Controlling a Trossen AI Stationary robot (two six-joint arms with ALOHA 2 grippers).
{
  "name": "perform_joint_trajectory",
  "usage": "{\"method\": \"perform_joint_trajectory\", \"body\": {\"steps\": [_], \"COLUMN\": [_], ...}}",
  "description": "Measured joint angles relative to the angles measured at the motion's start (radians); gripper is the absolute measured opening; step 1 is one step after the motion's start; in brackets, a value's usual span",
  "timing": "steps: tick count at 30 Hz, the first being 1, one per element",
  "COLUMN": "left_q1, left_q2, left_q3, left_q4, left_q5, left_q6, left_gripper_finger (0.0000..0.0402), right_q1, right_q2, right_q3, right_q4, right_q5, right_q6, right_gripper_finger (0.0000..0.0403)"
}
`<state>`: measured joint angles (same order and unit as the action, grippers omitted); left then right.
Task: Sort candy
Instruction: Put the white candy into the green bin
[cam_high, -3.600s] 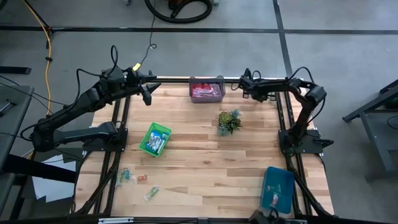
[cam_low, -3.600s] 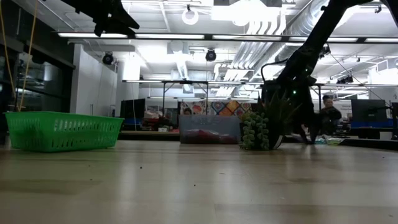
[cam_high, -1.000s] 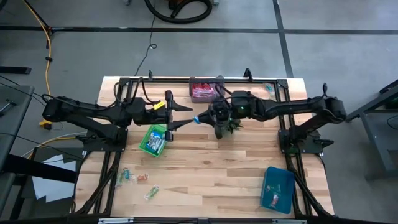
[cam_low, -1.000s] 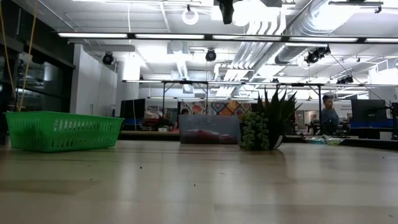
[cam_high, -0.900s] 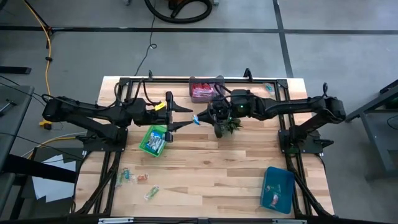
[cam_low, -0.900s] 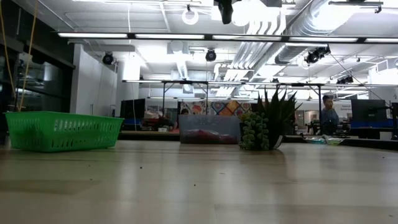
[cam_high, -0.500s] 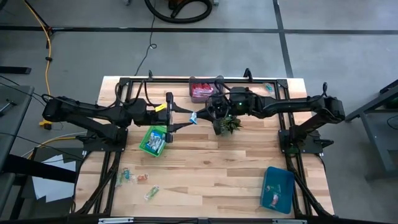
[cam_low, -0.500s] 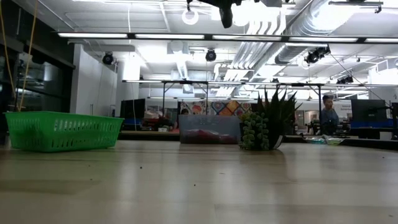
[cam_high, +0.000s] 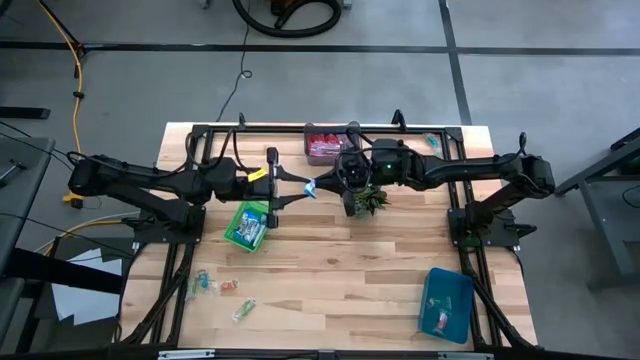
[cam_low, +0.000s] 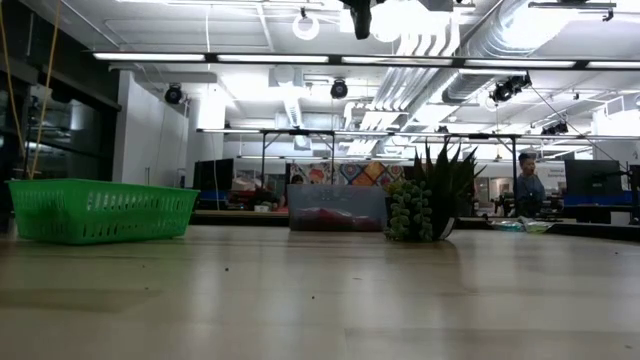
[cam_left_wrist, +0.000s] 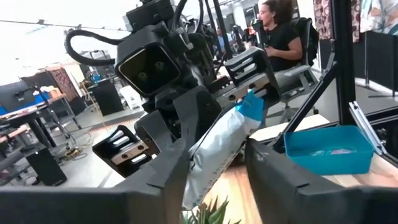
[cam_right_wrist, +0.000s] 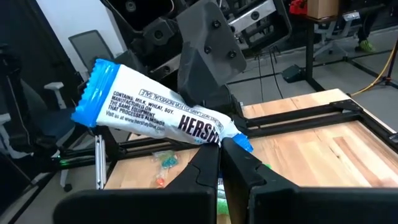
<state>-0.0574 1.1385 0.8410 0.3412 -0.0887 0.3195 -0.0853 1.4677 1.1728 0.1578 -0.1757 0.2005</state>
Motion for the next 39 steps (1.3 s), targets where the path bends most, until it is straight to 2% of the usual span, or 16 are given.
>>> {"method": "perform_joint_trajectory", "body": {"steps": [8,11,14,19,22,28,35,39], "left_q1": [0.001,0.007,0.026,0.084,0.106,0.127,0.084,-0.001], "left_q2": [0.0,-0.004,-0.029,-0.127,-0.194,-0.292,-0.253,-0.21], "left_q3": [0.0,0.0,0.0,0.0,0.002,0.002,0.0,-0.034], "left_q4": [0.001,-0.007,-0.054,-0.21,-0.318,-0.73,-1.132,-1.225], "left_q5": [-0.003,-0.007,-0.008,0.0,-0.03,-0.171,-0.178,-0.172], "left_q6": [-0.011,-0.026,-0.076,-0.177,-0.21,-0.528,-0.996,-1.285], "left_gripper_finger": [0.0014,0.0012,0.0005,0.0002,0.0001,0.0001,0.0,0.0], "right_q1": [0.0,0.001,0.001,-0.001,0.0,-0.001,0.0,0.0], "right_q2": [0.0,0.0,-0.009,-0.054,-0.091,-0.149,-0.154,-0.152], "right_q3": [0.0,-0.001,-0.001,-0.002,-0.002,-0.002,-0.002,-0.002], "right_q4": [-0.002,-0.003,-0.021,-0.06,-0.129,-0.307,-0.452,-0.494], "right_q5": [-0.001,0.034,0.113,0.265,0.36,0.461,0.463,0.463], "right_q6": [0.0,0.0,-0.01,-0.063,-0.099,-0.102,-0.036,-0.018], "right_gripper_finger": [0.0,0.0006,0.0029,0.0096,0.0135,0.0178,0.0181,0.0181]}}
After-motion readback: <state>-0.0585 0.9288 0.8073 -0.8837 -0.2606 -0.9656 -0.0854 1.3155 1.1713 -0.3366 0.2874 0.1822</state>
